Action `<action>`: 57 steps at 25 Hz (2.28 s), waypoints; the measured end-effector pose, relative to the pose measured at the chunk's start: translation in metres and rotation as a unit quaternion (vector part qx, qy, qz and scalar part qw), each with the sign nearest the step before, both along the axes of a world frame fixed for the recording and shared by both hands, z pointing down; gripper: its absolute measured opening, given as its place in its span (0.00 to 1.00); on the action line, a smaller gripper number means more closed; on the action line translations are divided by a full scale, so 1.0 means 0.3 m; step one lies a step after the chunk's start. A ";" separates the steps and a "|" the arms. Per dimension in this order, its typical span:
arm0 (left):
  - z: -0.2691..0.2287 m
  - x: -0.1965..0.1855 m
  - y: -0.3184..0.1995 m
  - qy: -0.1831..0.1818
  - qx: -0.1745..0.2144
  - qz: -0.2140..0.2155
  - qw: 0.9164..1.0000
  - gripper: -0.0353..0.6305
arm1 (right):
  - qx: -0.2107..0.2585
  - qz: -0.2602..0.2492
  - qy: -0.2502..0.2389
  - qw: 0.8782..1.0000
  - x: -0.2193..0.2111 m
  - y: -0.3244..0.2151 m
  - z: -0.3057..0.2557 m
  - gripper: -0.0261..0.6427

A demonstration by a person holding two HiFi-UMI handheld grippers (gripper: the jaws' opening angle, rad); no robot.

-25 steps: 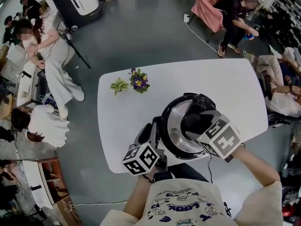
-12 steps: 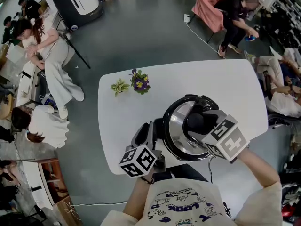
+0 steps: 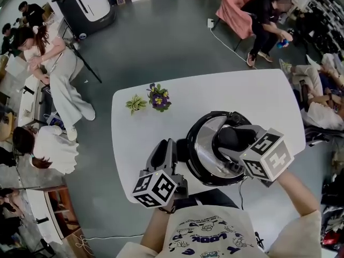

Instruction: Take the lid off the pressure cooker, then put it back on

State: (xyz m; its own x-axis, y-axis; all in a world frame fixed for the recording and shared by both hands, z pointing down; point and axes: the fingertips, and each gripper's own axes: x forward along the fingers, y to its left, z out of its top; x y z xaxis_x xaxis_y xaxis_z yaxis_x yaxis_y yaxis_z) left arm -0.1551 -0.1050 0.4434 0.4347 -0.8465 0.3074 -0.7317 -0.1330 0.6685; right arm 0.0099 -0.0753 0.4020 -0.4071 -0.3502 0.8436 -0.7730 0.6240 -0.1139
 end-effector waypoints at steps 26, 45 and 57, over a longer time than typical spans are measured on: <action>-0.301 0.600 0.013 -0.002 0.105 0.084 0.991 0.22 | 0.015 0.146 -0.073 0.986 0.668 0.030 -0.082 0.48; -0.237 0.957 -0.012 -0.107 0.113 0.092 0.984 0.12 | -0.018 0.178 -0.058 0.982 1.104 0.035 0.142 0.48; -0.201 0.995 -0.032 -0.164 0.100 0.082 0.978 0.09 | -0.054 0.157 -0.033 0.986 1.115 0.023 0.380 0.48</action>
State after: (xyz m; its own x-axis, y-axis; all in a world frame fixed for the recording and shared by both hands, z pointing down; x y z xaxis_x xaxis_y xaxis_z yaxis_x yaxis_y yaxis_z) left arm 0.1435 -0.1146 0.3832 0.4758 -0.8307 0.2892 -0.8602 -0.3708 0.3501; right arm 0.3444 -0.0683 0.5159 -0.3473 -0.3768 0.8587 -0.9152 0.3359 -0.2228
